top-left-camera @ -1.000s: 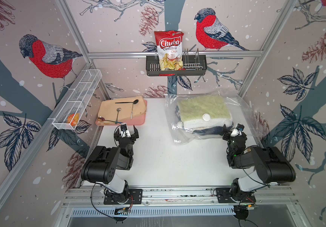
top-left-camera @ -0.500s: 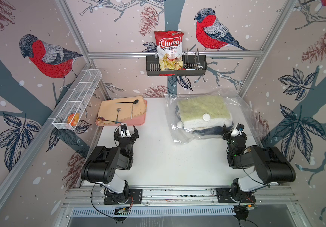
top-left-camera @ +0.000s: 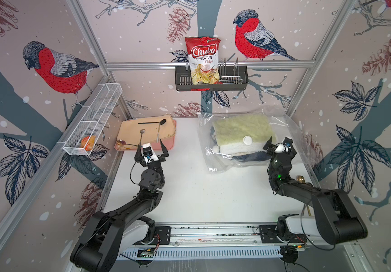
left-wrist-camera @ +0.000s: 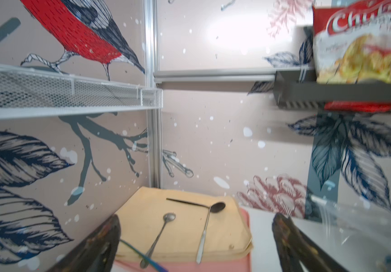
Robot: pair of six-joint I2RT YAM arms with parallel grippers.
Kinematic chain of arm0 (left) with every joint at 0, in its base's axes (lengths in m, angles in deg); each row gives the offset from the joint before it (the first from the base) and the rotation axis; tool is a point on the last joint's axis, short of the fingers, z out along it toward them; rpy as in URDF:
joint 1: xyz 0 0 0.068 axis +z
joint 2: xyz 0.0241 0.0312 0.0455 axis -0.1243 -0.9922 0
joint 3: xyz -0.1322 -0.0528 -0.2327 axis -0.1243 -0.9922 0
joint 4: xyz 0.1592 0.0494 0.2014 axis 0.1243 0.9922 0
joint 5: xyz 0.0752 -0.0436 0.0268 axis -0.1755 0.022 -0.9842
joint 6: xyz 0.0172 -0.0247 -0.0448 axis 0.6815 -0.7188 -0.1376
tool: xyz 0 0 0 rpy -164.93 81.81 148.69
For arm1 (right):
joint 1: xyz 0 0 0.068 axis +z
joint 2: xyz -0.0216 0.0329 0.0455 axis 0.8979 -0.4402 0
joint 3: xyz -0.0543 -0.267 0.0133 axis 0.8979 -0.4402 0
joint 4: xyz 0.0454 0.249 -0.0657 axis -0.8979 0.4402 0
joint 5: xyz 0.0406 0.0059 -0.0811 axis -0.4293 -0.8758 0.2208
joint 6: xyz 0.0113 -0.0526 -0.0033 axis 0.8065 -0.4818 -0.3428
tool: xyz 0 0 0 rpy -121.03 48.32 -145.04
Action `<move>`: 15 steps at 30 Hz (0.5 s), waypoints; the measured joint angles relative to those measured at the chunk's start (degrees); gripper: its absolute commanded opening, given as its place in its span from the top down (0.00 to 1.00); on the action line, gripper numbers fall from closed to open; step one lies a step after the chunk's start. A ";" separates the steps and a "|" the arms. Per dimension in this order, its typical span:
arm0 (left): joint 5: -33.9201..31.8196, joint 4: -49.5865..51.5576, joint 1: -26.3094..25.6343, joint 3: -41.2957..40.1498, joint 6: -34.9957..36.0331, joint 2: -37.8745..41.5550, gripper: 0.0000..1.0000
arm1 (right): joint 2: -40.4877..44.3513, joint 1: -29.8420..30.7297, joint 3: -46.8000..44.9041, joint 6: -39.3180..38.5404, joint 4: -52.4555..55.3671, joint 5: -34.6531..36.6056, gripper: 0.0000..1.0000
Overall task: Take the blanket out of the vacuum bag
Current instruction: Adjust the vacuum bag at the center of the board.
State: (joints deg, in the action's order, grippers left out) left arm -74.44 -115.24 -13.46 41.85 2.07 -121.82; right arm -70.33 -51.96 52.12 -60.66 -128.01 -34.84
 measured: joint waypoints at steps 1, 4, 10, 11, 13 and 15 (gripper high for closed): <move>0.57 4.66 -0.17 3.06 -2.05 1.42 0.01 | 1.31 -1.07 2.36 3.91 4.90 -0.22 0.00; 4.68 15.43 -0.39 8.59 -9.05 4.59 0.02 | 1.99 -10.29 4.70 16.09 16.15 -9.55 0.31; 13.18 20.65 2.19 1.22 -31.01 1.90 0.10 | -0.31 -17.79 4.76 26.62 29.94 -28.63 0.21; 15.82 22.25 2.21 2.27 -32.41 1.22 0.13 | 0.20 -17.20 4.76 27.43 30.58 -29.75 0.18; 21.16 26.47 2.21 8.35 -33.24 -1.66 0.22 | 0.46 -16.55 4.79 27.67 30.73 -32.20 0.17; 26.14 30.67 2.21 14.99 -33.16 -5.38 0.26 | -0.09 -16.50 4.94 28.74 31.39 -33.40 0.16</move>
State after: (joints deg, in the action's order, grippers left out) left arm -48.30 -84.57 -11.25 56.85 -31.09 -127.20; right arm -70.42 -68.46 57.06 -31.92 -96.63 -68.23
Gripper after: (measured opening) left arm 0.762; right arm 0.835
